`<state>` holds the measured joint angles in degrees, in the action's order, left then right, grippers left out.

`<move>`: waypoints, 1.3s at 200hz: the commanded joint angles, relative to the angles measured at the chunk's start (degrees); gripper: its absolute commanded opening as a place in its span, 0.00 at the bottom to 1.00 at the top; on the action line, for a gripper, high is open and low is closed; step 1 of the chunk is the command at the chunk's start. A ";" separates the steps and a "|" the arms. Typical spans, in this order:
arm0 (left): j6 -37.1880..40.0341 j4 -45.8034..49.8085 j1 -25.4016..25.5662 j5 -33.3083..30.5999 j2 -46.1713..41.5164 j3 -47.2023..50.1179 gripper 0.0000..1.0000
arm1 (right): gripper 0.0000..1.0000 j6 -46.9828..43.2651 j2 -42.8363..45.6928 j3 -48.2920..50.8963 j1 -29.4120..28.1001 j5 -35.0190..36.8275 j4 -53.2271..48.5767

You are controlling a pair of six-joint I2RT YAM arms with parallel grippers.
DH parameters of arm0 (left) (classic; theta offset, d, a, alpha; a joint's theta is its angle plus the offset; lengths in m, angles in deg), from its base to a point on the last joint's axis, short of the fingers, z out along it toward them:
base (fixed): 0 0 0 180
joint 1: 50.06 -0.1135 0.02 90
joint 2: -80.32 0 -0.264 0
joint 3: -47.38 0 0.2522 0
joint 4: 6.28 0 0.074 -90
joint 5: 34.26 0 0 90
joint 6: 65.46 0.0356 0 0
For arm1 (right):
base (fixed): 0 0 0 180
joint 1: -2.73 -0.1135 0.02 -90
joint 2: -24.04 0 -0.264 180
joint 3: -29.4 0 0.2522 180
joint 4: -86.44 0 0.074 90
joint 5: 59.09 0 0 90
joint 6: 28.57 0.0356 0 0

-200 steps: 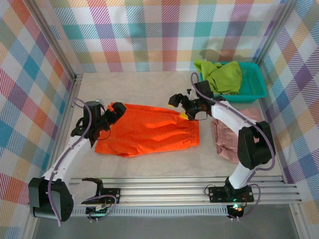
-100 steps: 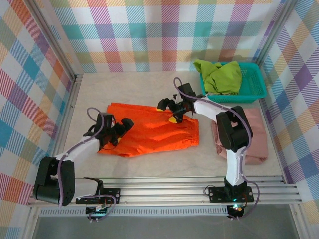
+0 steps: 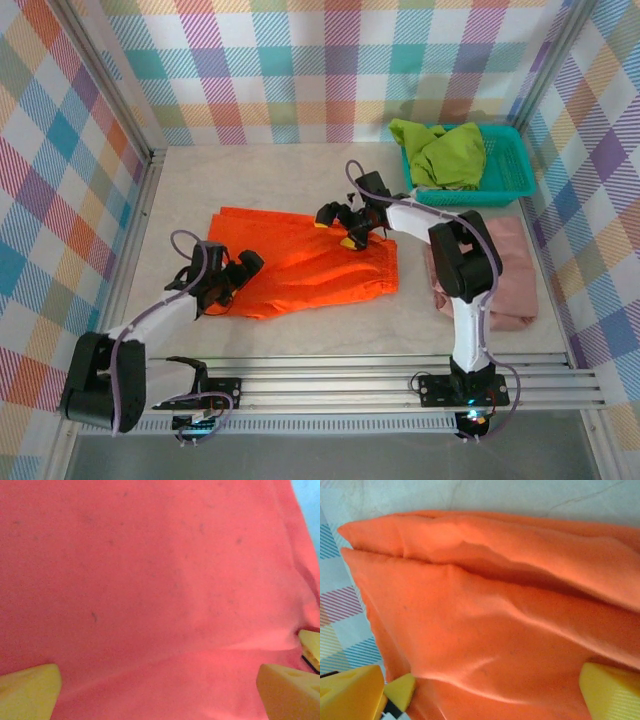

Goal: Fold and stack the shorts

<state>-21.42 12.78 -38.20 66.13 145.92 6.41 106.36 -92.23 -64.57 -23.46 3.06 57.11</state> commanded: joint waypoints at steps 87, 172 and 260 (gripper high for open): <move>2.54 4.78 22.67 6.51 18.58 -36.52 0.81 | 0.95 -21.26 29.11 22.28 15.62 7.30 -13.67; -3.47 -0.25 34.46 11.39 50.54 -55.77 0.07 | 0.83 -19.57 27.50 29.00 19.11 -0.02 -8.06; -4.76 -5.24 33.92 6.51 52.07 -43.44 0.00 | 0.72 -17.61 24.72 30.32 19.12 -3.39 -5.02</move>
<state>-25.64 8.74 -3.99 74.85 199.62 -40.91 87.98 -65.85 -35.48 -4.69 2.66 50.40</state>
